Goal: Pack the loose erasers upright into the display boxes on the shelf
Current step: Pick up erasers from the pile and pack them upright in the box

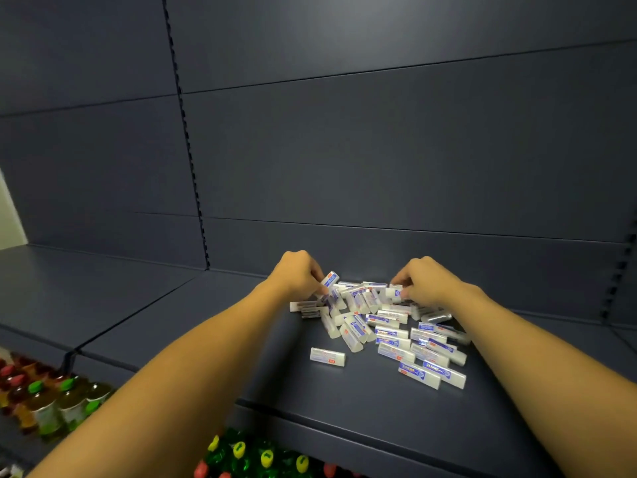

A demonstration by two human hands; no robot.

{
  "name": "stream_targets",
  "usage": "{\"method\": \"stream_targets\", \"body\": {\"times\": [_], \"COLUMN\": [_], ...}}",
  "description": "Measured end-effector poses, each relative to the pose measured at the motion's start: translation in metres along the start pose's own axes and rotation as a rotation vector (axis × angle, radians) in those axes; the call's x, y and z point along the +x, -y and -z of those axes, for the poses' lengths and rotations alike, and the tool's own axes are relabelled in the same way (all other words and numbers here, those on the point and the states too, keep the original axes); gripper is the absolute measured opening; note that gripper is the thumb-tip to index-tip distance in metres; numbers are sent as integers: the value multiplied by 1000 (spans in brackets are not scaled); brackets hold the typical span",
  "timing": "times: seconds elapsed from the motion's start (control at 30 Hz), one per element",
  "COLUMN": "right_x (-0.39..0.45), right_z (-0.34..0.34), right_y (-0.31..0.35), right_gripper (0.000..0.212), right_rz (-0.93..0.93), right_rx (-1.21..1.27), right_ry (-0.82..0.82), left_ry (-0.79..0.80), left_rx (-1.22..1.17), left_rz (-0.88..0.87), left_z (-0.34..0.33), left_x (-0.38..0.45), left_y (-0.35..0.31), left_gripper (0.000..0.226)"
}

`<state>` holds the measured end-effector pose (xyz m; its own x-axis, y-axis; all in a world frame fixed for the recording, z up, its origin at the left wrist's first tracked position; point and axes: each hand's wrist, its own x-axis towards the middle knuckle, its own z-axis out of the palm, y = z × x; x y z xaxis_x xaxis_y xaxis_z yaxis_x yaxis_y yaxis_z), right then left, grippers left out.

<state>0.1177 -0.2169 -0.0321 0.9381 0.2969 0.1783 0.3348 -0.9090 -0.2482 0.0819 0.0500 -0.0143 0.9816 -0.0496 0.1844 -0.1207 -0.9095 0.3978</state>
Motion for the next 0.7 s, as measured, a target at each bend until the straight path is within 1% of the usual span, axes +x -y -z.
{"method": "stream_targets", "body": {"times": [0.1,0.23,0.4,0.6,0.7], "right_x": [-14,-45,-97,-169,-199], "right_z": [8,26,48,71,76], "right_y": [-8,-17,-35,-70,-83], "right_gripper": [14,11,12,9,8], "right_rz": [-88,-226,-399,-577,-648], "right_rx": [70,316,484,469,405], "right_ry": [-22,-190,-374,-467,-492], "left_ry": [-3,24,45,98,124], "left_rx": [-57,-186,-330,-457,-467], "left_rz": [-26,-80,-164,-305,-377], "left_z": [1,-11,-37,-70,-83], "left_x": [1,6,10,-3,-14], "left_y": [-15,-46,-96,-159,-187], "left_gripper": [17,9,13,11,8]}}
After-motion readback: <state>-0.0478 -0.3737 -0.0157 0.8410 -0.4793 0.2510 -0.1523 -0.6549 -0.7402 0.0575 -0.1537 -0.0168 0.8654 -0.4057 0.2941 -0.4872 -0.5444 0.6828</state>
